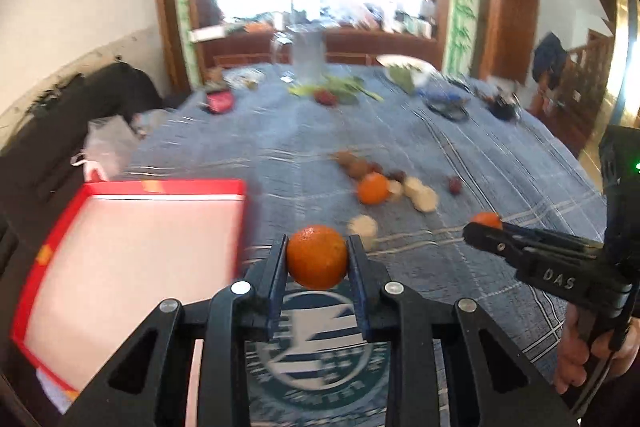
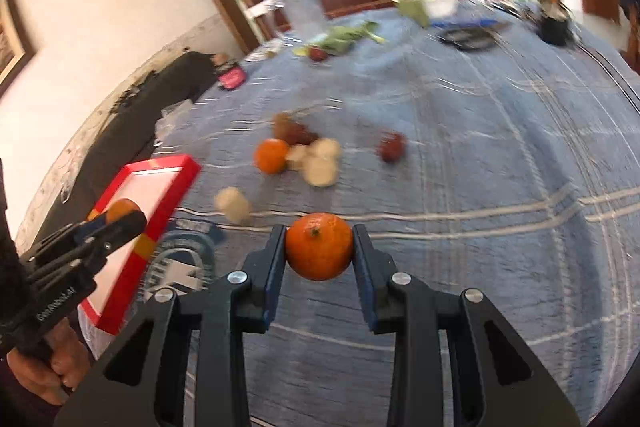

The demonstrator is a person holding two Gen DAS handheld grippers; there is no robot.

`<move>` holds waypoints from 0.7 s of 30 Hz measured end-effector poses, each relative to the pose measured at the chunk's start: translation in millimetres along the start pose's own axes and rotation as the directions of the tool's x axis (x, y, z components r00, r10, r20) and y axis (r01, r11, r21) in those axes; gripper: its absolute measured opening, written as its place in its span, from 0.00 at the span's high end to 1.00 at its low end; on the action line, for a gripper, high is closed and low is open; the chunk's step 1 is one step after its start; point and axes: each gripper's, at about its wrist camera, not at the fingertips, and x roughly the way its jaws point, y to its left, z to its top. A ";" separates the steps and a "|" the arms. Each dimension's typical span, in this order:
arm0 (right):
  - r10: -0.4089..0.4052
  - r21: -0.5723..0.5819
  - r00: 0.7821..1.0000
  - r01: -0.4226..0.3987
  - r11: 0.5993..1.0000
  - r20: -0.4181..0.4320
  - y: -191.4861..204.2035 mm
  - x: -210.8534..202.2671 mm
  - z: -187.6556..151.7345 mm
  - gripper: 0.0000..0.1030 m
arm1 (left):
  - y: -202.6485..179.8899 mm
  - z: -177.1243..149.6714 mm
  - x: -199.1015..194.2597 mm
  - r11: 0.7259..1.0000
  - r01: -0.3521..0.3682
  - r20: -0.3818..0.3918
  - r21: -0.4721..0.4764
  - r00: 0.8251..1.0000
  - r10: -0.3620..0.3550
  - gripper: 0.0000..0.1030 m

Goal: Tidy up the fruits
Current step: 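Carry both oranges over the red tray and open both grippers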

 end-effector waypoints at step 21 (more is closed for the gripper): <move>0.171 -0.349 0.972 -0.219 0.911 -0.163 217.1 84.0 -28.2 0.66 | 153.7 -54.4 -16.6 0.910 -0.373 -0.067 -0.180 0.928 0.367 0.73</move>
